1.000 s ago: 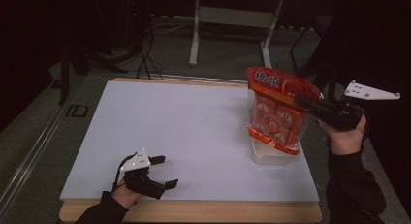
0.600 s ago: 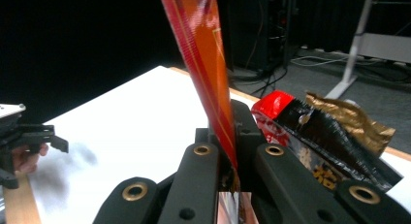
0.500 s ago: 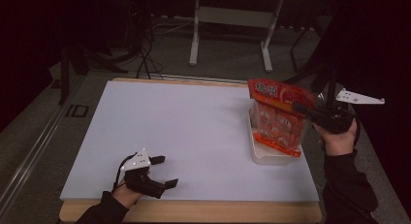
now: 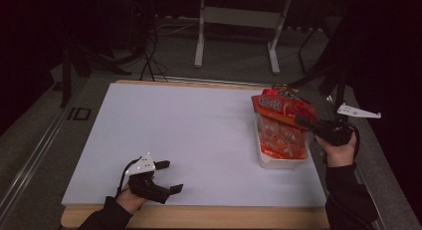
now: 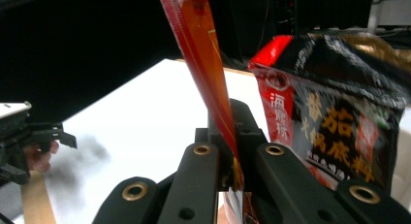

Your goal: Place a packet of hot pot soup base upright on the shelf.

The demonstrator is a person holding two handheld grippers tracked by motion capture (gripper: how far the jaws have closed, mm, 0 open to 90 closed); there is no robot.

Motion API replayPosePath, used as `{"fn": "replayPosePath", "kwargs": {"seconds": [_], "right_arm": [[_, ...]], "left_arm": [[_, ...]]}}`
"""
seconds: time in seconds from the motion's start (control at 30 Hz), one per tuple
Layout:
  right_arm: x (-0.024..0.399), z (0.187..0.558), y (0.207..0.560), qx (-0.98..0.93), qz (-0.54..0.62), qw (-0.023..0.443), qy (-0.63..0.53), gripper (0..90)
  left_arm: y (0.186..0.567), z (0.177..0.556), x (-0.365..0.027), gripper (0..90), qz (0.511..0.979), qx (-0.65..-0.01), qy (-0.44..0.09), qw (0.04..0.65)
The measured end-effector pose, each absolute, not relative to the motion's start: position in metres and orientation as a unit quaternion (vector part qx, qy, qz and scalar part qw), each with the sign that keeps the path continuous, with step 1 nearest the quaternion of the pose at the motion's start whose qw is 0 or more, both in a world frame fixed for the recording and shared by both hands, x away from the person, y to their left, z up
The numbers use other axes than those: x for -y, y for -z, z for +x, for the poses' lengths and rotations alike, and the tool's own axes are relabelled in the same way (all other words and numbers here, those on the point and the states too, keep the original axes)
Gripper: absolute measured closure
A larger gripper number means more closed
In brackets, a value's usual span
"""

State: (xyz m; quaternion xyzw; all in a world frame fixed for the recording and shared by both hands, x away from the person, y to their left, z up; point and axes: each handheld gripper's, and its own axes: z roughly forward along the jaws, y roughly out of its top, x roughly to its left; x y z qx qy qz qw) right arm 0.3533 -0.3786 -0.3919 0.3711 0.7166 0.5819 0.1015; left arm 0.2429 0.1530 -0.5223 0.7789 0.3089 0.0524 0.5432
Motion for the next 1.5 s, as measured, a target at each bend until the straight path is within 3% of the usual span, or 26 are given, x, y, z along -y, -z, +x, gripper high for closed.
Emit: {"fn": "replayPosePath", "kwargs": {"seconds": [0.3,0.6,0.73,1.1,1.5], "right_arm": [[0.387,0.345,0.409,-0.722,0.377,0.12,-0.568,89.9],[0.39,0.342,0.418,-0.712,0.379,0.109,-0.581,89.3],[0.387,0.338,0.409,-0.707,0.386,0.128,-0.578,73.8],[0.367,0.316,0.344,-0.699,0.339,0.175,-0.605,48.8],[0.328,0.299,0.324,-0.72,0.304,0.18,-0.597,35.0]], "left_arm": [[0.524,0.242,-0.151,2.4,0.782,-0.307,-0.052,0.54],[0.523,0.242,-0.153,2.4,0.779,-0.31,-0.053,0.542],[0.523,0.242,-0.153,2.4,0.78,-0.309,-0.054,0.541],[0.523,0.241,-0.154,2.4,0.778,-0.308,-0.057,0.544],[0.523,0.241,-0.154,2.4,0.779,-0.307,-0.06,0.544]]}}
